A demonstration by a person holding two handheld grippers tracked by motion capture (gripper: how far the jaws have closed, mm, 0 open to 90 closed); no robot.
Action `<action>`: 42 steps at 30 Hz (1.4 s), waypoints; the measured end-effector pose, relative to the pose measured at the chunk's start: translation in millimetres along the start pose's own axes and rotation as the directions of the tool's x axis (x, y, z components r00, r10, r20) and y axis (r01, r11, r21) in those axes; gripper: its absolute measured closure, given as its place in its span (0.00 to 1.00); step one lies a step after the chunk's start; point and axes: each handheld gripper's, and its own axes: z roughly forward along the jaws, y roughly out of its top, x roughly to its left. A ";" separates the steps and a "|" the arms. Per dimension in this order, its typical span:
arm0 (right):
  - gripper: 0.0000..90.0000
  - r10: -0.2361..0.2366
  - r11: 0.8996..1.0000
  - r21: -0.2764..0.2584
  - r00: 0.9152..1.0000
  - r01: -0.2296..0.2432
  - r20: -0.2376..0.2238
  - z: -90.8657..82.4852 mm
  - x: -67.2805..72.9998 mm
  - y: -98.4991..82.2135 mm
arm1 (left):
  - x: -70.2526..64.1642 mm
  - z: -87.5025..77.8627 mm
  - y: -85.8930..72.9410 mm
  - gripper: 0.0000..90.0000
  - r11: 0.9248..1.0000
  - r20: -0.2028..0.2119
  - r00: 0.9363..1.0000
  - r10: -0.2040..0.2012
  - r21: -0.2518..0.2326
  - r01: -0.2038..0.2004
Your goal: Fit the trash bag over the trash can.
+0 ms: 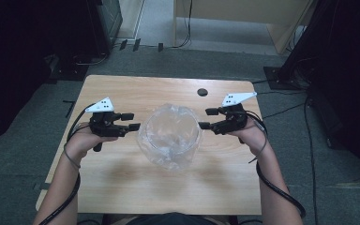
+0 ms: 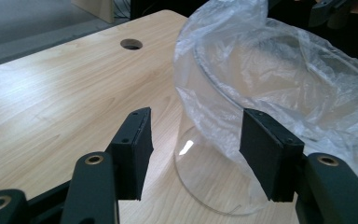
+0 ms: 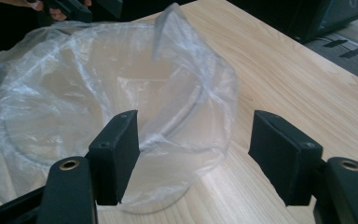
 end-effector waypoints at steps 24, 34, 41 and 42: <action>0.34 0.077 0.997 0.020 0.993 -0.079 0.093 1.7 -37.6 -44.6 | 19.3 10.6 -30.7 0.38 0.998 -0.039 0.999 0.003 0.063 0.000; 0.32 0.091 0.993 0.067 0.992 -0.097 0.083 21.5 -47.5 -69.8 | 26.6 21.7 -48.2 0.36 0.996 -0.055 0.998 0.000 0.086 0.005; 0.31 0.083 0.990 0.107 0.993 -0.092 0.085 33.4 -50.5 -85.4 | 31.3 31.0 -62.0 0.32 0.993 -0.062 0.998 -0.021 0.111 0.027; 0.31 0.083 0.990 0.111 0.993 -0.092 0.084 35.6 -50.8 -87.2 | 32.1 32.3 -63.7 0.32 0.993 -0.066 0.998 -0.022 0.116 0.030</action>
